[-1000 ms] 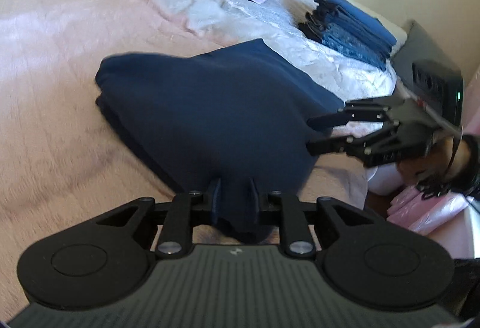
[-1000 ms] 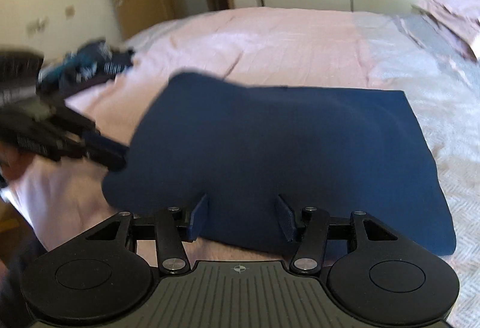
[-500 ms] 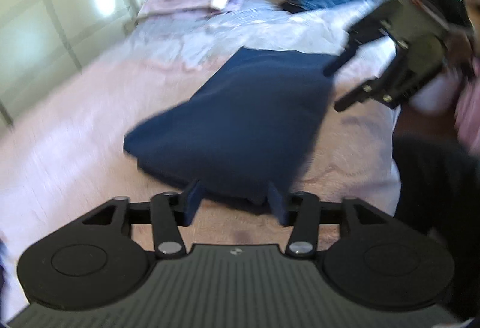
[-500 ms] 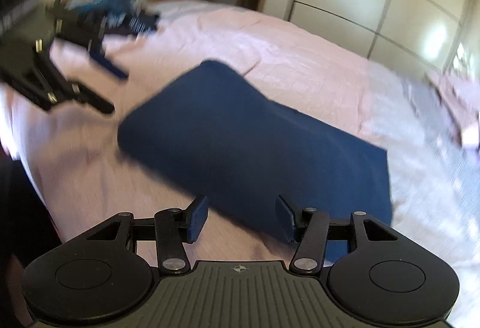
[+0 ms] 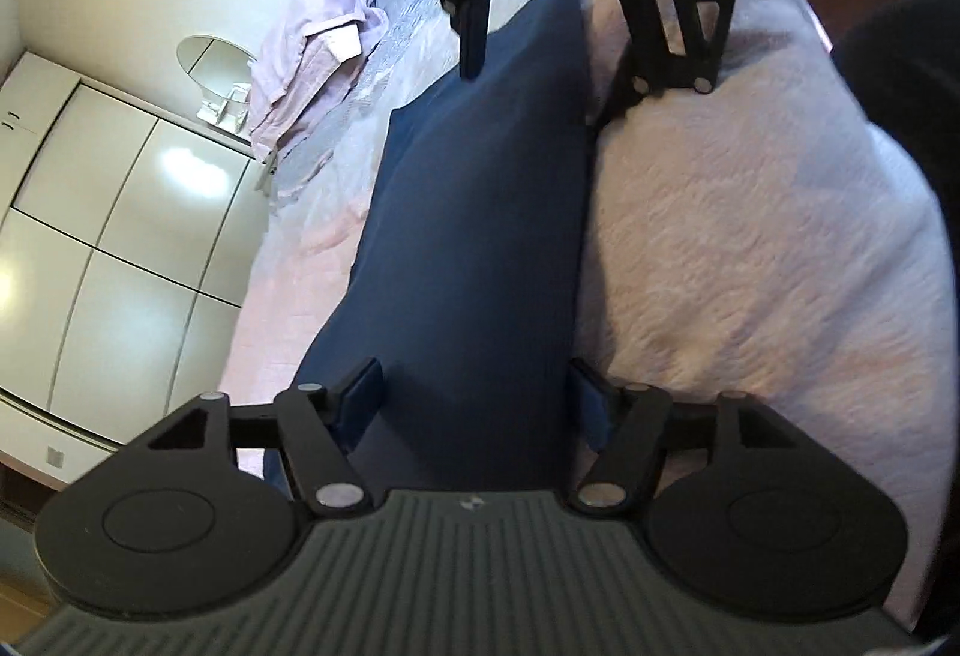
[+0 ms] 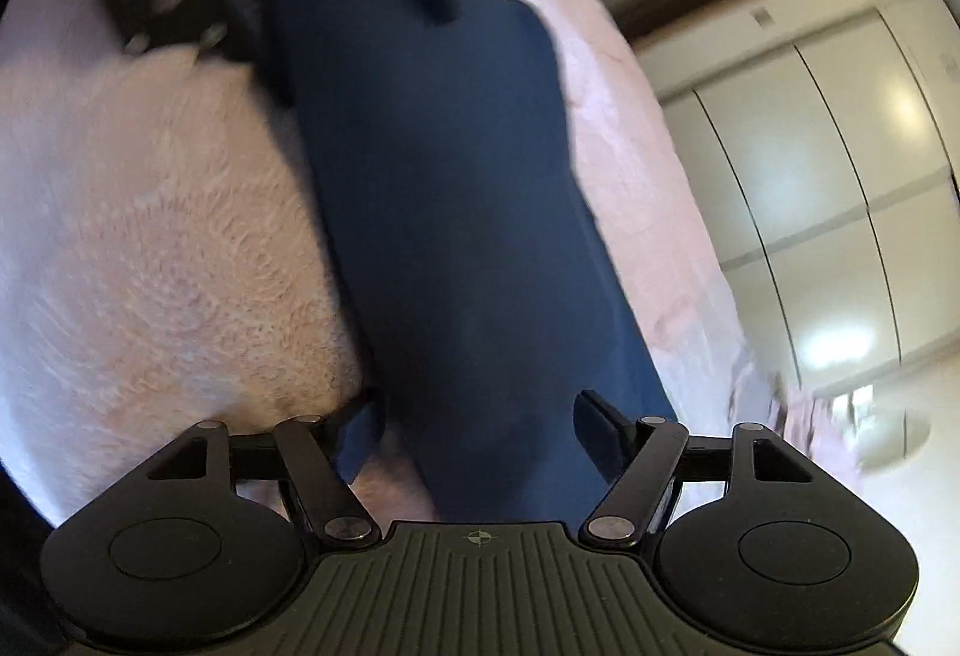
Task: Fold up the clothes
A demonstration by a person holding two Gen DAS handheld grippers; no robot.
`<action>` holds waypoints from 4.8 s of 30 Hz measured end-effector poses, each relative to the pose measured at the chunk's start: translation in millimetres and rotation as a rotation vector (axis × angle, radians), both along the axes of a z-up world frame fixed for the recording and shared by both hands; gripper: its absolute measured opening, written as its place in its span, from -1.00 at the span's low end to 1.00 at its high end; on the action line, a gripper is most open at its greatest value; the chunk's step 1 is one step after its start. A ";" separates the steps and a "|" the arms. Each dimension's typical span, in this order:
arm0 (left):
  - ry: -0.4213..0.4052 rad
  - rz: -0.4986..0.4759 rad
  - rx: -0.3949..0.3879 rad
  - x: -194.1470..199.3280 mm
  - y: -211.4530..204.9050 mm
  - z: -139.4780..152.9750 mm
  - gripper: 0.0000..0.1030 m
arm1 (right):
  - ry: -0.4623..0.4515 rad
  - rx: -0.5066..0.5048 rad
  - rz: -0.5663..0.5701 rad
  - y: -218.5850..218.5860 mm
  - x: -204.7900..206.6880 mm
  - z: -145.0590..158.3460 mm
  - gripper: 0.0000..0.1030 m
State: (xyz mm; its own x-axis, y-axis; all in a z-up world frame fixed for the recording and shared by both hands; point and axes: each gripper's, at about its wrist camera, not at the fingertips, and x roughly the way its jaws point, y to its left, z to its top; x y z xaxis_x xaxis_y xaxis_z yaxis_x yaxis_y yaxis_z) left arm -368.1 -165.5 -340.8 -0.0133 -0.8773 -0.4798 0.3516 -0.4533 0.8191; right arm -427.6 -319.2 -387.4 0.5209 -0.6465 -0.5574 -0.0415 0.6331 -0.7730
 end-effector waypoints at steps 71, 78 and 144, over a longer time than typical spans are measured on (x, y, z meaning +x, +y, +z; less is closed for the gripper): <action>-0.029 0.053 0.127 82.9 128.9 36.3 -0.03 | -0.229 0.414 -0.086 108.6 -35.6 97.2 -0.33; -0.041 0.072 0.126 85.9 128.9 34.9 -0.02 | -0.243 0.399 -0.085 94.8 -38.2 96.0 -0.33; 1.117 0.282 0.540 257.3 -104.1 60.6 -0.74 | -0.081 1.327 0.027 -184.8 139.5 96.9 -0.96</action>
